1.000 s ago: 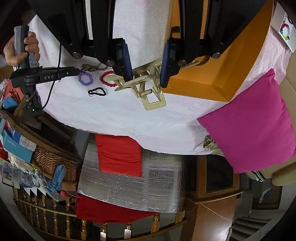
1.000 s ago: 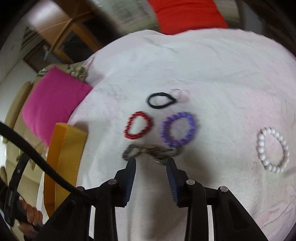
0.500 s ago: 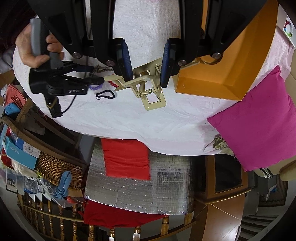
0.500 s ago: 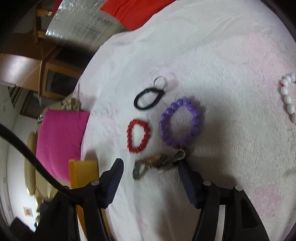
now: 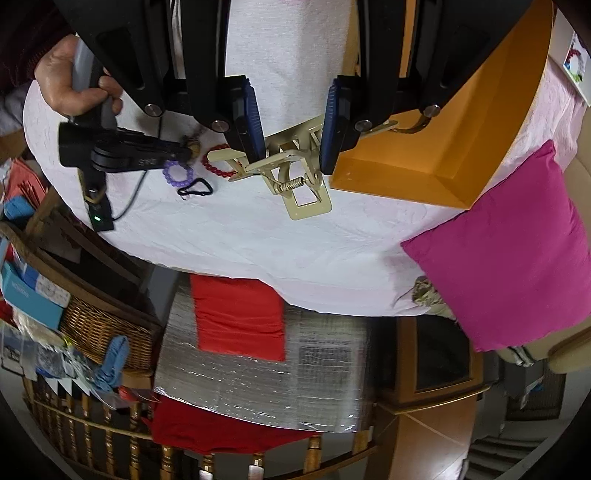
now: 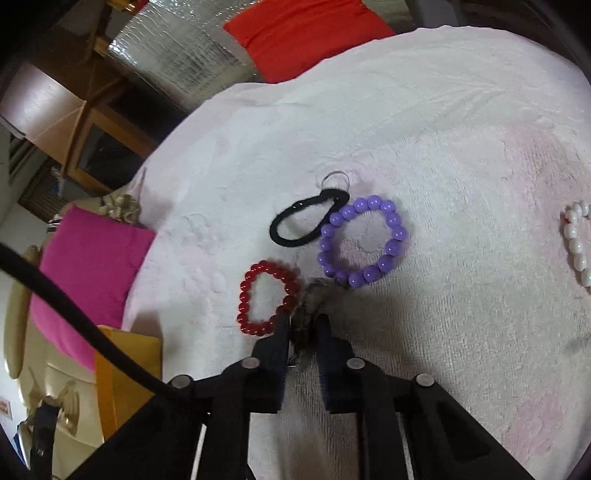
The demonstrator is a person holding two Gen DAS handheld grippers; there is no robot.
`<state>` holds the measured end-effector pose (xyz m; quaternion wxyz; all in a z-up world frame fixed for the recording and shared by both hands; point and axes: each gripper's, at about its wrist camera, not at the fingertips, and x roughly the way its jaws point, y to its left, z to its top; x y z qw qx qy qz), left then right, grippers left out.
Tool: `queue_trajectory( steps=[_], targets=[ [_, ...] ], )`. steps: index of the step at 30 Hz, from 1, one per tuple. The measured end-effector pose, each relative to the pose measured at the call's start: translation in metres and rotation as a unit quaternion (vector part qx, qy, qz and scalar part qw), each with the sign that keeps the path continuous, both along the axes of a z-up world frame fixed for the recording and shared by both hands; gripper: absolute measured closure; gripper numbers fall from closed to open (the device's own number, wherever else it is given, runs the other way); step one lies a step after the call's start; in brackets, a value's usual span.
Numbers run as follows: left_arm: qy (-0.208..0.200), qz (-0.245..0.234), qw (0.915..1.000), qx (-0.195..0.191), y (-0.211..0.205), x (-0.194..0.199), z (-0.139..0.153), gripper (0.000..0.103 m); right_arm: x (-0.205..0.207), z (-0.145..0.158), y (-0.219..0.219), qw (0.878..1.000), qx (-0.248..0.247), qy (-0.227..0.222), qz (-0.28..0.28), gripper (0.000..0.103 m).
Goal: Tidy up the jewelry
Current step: 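Carry the watch and claw clip into the orange box and release both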
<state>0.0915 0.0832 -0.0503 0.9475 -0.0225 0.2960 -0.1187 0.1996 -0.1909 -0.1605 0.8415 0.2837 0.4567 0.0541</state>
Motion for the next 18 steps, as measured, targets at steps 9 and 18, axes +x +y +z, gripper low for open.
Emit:
queue_trajectory(
  steps=[9,18],
  targets=[
    [-0.020,0.047,0.9986,-0.011,0.029,-0.006,0.007,0.072,-0.021,0.022,-0.022,0.998,0.042,-0.050,0.005,0.088],
    [-0.019,0.108,0.9937,-0.021,0.071,-0.022,0.008,0.072,-0.045,0.078,0.014,0.982,0.094,-0.152,0.059,0.088]
  ],
)
